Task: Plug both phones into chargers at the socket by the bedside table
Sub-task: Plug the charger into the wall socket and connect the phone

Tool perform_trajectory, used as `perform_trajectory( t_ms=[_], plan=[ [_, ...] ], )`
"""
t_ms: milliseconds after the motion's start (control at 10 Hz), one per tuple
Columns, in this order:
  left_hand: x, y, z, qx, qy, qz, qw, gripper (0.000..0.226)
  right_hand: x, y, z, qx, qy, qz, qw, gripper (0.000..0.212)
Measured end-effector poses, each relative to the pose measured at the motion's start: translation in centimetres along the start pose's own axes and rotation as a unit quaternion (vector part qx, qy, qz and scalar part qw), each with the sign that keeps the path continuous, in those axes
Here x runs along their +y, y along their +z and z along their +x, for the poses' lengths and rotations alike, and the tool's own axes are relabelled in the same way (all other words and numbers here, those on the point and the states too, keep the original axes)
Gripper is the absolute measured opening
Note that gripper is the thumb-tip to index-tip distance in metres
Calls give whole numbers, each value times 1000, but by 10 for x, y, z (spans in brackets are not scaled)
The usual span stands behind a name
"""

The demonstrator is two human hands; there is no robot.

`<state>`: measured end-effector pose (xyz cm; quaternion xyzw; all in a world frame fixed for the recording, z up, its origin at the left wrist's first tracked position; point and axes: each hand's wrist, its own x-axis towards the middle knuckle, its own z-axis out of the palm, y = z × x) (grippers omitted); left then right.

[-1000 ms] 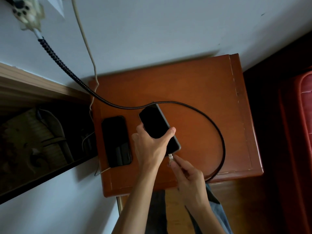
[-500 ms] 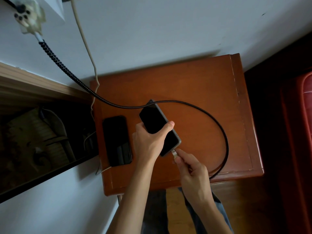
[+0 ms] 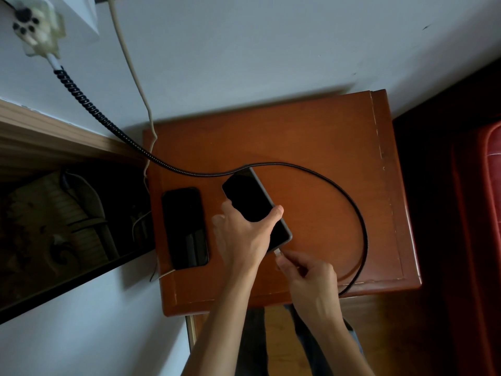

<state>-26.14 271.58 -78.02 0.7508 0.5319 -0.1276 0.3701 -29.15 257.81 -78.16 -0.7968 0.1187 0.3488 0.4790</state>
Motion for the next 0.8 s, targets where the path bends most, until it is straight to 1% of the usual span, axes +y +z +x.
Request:
perform_trajectory(
  t_ms=[200, 300, 400, 500, 600, 700, 800],
  plan=[
    [-4, 6, 3, 31, -1, -5, 1000, 101, 3, 8, 8, 28, 25, 3, 999, 11],
    [-10, 11, 4, 44, 8, 16, 999, 108, 3, 12, 10, 7, 27, -24, 999, 11],
    [-18, 15, 3, 67, 32, 66, 995, 110, 0, 18, 10, -23, 9, -117, 993, 15],
    [-26, 17, 4, 80, 48, 126, 988, 111, -2, 20, 11, -12, 17, -140, 990, 17],
    [-31, 16, 2, 68, 47, 167, 982, 110, -11, 16, 13, -18, 38, -143, 989, 13],
    [-31, 8, -1, 22, 36, 165, 985, 106, -34, 2, 12, -14, 28, -130, 991, 15],
    [-18, -12, -8, 2, 9, 142, 990, 99, -69, -16, 9, 0, -16, -91, 996, 19]
  ],
)
